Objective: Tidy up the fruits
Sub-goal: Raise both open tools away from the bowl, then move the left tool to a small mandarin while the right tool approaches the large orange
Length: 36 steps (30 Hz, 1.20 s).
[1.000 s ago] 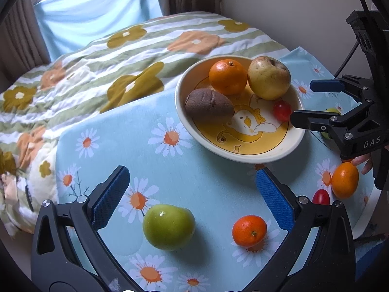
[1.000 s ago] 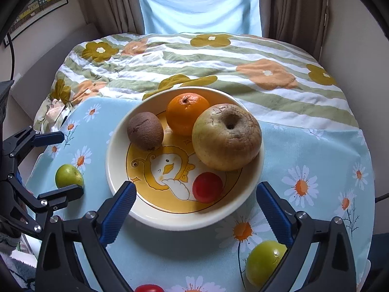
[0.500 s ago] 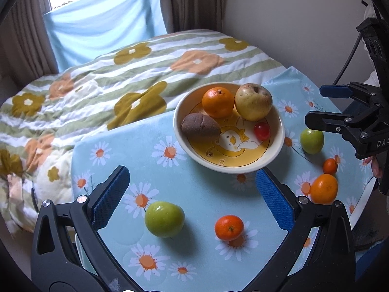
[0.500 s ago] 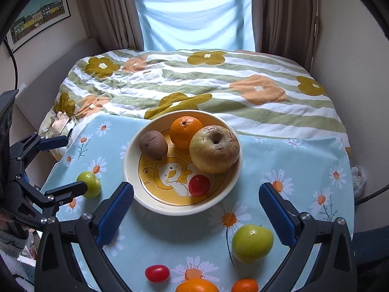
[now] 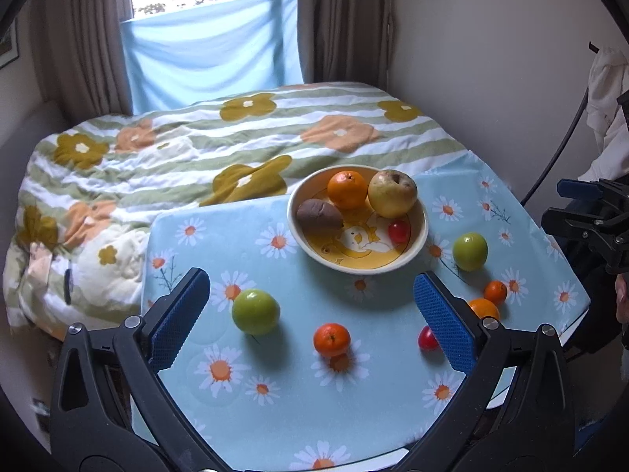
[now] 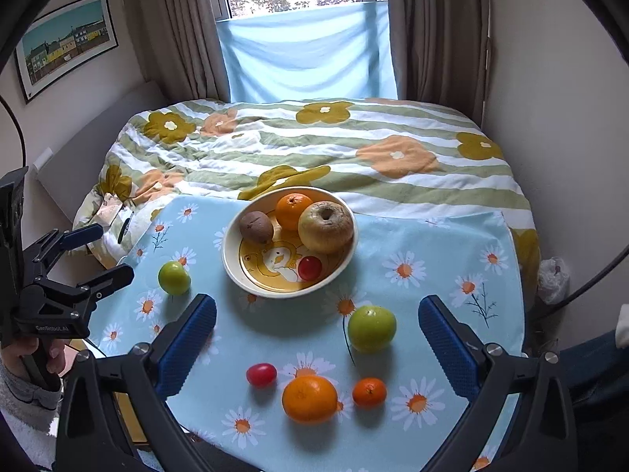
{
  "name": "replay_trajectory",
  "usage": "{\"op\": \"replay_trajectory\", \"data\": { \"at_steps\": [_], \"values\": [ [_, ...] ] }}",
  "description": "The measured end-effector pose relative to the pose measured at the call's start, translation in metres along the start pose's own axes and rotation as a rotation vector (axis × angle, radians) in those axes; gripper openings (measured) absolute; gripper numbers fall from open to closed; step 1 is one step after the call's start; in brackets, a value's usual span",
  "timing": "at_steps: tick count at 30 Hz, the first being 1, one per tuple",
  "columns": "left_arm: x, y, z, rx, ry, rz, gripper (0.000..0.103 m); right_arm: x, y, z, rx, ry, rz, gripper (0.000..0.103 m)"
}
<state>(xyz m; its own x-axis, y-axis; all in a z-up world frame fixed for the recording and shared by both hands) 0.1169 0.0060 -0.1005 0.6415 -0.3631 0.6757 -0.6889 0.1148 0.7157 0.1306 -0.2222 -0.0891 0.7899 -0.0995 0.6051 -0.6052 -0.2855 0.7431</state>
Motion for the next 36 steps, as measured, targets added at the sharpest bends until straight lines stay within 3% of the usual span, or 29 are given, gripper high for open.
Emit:
{"op": "replay_trajectory", "data": {
  "at_steps": [4, 10, 23, 34, 36],
  "values": [
    [-0.014, 0.009, 0.010, 0.003, 0.035, -0.006, 0.103, -0.013, 0.013, 0.011, -0.019, -0.001, 0.028, 0.103],
    [-0.033, 0.010, 0.023, -0.007, 0.043, -0.032, 0.103, -0.036, 0.016, 0.028, -0.025, -0.034, 0.003, 0.103],
    [-0.068, -0.042, 0.037, -0.089, -0.034, -0.119, 0.103, -0.095, -0.019, 0.038, -0.075, -0.103, -0.040, 0.103],
    [-0.086, -0.095, 0.030, -0.123, -0.074, -0.216, 0.093, -0.122, -0.051, 0.030, -0.107, -0.122, -0.076, 0.102],
    [-0.088, -0.103, 0.029, -0.126, -0.083, -0.236, 0.083, -0.123, -0.056, 0.029, -0.112, -0.120, -0.081, 0.102]
  ]
}}
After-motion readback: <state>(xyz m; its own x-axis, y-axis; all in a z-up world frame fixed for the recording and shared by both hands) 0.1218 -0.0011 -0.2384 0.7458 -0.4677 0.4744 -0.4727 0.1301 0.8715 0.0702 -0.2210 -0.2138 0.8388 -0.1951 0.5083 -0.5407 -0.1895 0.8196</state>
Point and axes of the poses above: each gripper's, at about its wrist camera, not at the fingertips, and y roughly against the way its jaws point, z to its right, x to its top, the point moved 4 cm from there along -y, roughly the way its jaws point, and after that the axes turned 15 degrees about -y, right-handed, at the moved point
